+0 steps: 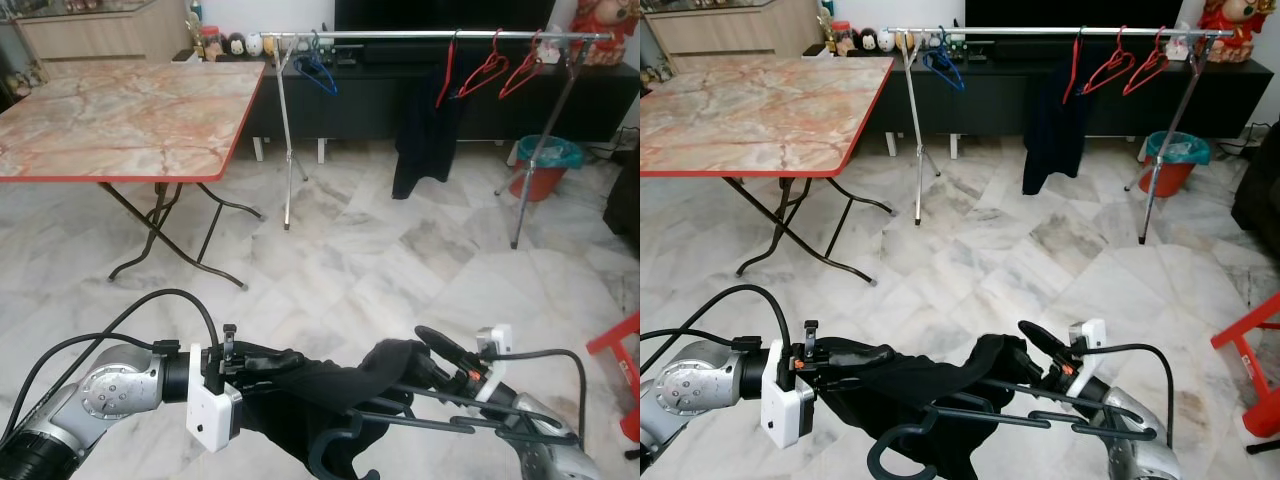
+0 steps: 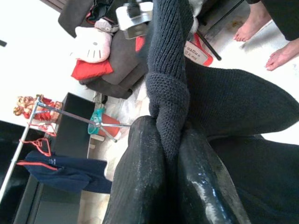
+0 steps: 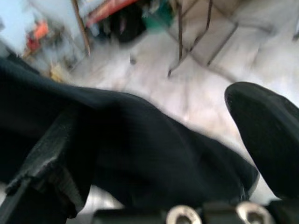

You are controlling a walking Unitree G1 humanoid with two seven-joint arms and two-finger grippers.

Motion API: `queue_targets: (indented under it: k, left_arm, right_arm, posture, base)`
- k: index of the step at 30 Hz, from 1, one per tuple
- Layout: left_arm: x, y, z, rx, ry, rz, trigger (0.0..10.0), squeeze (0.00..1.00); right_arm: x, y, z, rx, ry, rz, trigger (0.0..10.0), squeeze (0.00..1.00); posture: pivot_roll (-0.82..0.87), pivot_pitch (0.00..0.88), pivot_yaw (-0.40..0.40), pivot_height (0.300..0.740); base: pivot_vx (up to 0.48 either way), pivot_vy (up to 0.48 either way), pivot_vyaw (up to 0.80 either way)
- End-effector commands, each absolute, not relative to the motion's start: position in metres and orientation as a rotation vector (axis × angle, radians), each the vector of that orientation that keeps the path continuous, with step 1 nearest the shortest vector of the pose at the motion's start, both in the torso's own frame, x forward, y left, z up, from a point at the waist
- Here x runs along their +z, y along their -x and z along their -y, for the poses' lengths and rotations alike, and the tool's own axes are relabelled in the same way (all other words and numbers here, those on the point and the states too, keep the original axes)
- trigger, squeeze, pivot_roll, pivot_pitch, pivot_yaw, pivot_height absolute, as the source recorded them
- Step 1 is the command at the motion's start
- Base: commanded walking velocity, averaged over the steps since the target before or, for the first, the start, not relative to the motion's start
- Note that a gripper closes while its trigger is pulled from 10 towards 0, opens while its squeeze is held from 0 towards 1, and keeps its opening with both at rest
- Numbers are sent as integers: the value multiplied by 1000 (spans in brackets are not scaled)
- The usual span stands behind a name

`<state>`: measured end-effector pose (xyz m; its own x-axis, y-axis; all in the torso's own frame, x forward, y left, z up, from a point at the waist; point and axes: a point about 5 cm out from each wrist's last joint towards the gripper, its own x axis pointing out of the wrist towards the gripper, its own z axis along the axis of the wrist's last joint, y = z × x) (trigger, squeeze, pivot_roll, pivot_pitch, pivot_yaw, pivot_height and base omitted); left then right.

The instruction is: Hang hanger

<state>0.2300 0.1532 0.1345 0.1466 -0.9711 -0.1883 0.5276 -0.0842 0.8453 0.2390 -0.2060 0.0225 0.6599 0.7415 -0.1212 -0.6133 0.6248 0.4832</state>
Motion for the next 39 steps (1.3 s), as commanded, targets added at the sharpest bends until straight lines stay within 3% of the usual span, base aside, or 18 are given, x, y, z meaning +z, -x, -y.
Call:
queue_targets:
  k: [1,4,18,19,26,34,39]
  left_arm:
    - [140,-230,-152,-1370,-971,623,10000,0]
    - [140,-230,-152,-1366,-970,623,10000,0]
    - [136,-228,-149,-1372,-950,618,10000,0]
    - [136,-228,-149,-1373,-949,617,10000,0]
    - [133,-227,-148,-1380,-942,612,10000,0]
    - [132,-228,-148,-1381,-943,604,10000,0]
    - [132,-228,-148,-1382,-943,603,10000,0]
  right_arm:
    - [9,-227,198,874,-320,-448,10000,1000]
    - [3,-220,193,925,-219,-503,10000,1000]
    - [46,-230,194,937,-138,-357,10000,1000]
    - [50,-231,196,927,-135,-343,10000,0]
    - [70,-219,202,1007,-66,-372,10000,0]
    - [68,-213,223,1042,313,-586,10000,0]
    - [83,-238,231,883,385,-487,10000,0]
  posture:
    - [84,0,30,740]
    - [85,0,30,740]
    - [73,0,27,740]
    - [71,0,28,740]
    - [59,0,30,740]
    - [52,0,35,740]
    - [52,0,38,740]
  base:
    - [0,0,0]
    - [0,0,0]
    - [0,0,0]
    - [0,0,0]
    - [0,0,0]
    - [0,0,0]
    - [0,0,0]
